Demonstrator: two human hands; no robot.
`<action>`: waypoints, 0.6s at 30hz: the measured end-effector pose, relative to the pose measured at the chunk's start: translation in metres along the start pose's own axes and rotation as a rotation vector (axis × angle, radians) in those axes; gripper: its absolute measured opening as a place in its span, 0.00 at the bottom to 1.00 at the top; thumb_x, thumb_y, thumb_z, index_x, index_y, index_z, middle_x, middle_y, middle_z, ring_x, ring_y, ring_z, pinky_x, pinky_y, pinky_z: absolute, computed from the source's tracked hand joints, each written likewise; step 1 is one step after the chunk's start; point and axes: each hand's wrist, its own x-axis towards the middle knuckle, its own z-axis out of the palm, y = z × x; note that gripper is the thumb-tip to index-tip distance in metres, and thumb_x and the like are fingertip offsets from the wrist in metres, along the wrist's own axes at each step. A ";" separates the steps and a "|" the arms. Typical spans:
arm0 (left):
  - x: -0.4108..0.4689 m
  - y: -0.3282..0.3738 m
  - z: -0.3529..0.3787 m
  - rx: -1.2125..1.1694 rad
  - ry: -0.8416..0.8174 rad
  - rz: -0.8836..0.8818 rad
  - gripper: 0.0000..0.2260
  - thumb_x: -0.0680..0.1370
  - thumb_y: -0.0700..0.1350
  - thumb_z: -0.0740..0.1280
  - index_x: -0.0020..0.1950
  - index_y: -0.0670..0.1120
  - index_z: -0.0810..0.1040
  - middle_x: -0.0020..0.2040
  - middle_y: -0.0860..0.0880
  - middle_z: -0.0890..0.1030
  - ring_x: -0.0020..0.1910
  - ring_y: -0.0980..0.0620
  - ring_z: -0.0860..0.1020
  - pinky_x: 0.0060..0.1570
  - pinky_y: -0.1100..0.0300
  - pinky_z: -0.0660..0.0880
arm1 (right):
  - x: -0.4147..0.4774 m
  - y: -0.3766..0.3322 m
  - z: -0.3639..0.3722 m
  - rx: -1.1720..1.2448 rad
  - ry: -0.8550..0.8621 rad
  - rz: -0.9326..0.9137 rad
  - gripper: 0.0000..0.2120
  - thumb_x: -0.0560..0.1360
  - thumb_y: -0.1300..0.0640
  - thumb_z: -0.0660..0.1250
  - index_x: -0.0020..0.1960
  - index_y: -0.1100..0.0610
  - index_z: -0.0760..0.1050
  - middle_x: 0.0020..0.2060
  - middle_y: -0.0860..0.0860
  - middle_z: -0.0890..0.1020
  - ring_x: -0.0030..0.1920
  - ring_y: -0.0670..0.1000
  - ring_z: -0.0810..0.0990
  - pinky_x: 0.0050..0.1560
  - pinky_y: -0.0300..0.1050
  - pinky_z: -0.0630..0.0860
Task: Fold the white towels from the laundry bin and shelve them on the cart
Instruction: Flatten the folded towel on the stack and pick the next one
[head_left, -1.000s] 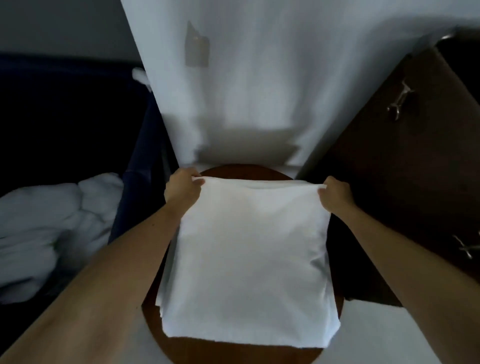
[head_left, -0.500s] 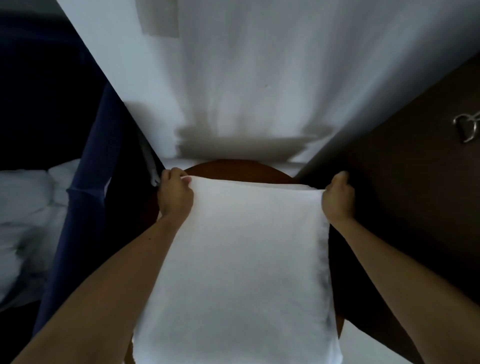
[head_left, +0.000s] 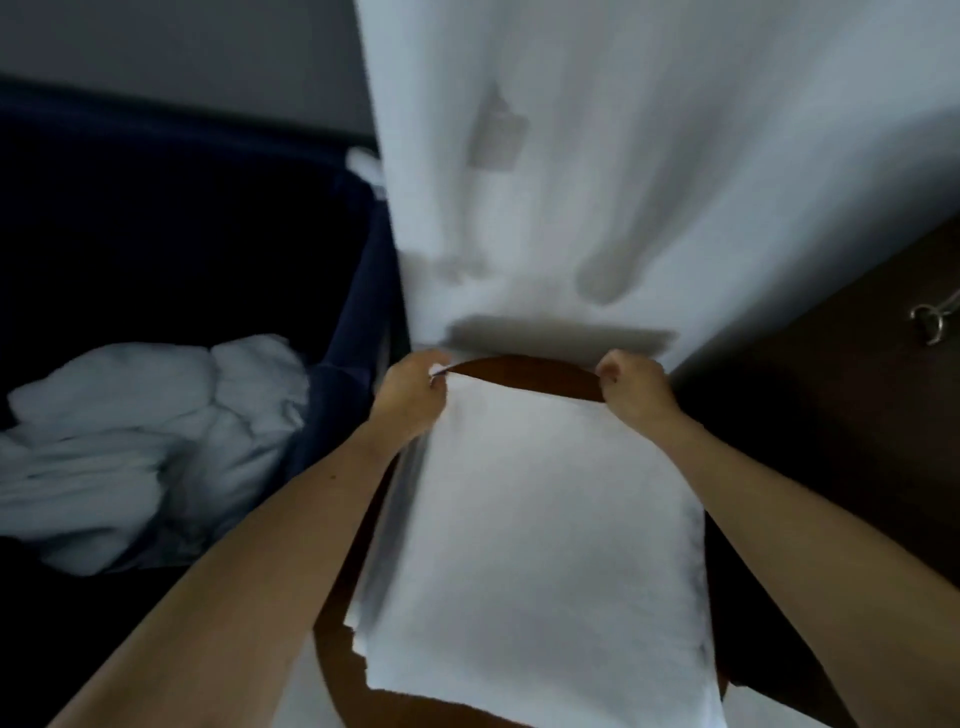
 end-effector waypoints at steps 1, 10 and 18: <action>-0.009 0.000 -0.016 -0.011 0.019 0.027 0.14 0.79 0.37 0.59 0.62 0.42 0.76 0.61 0.43 0.77 0.59 0.44 0.75 0.56 0.64 0.66 | -0.004 -0.023 -0.003 0.021 -0.018 -0.037 0.11 0.78 0.63 0.57 0.55 0.63 0.76 0.55 0.61 0.79 0.58 0.61 0.75 0.54 0.47 0.69; -0.137 -0.088 -0.187 -0.035 0.175 0.041 0.14 0.79 0.37 0.57 0.61 0.45 0.77 0.53 0.48 0.79 0.52 0.52 0.77 0.49 0.68 0.66 | -0.113 -0.240 -0.014 0.202 0.005 -0.385 0.09 0.77 0.63 0.58 0.50 0.61 0.78 0.49 0.56 0.81 0.52 0.55 0.78 0.53 0.42 0.70; -0.275 -0.183 -0.284 -0.018 0.243 -0.009 0.14 0.81 0.40 0.55 0.61 0.47 0.76 0.61 0.51 0.77 0.51 0.58 0.72 0.44 0.65 0.67 | -0.230 -0.357 0.011 0.108 -0.123 -0.531 0.11 0.79 0.60 0.58 0.54 0.59 0.78 0.54 0.54 0.80 0.55 0.53 0.77 0.52 0.38 0.68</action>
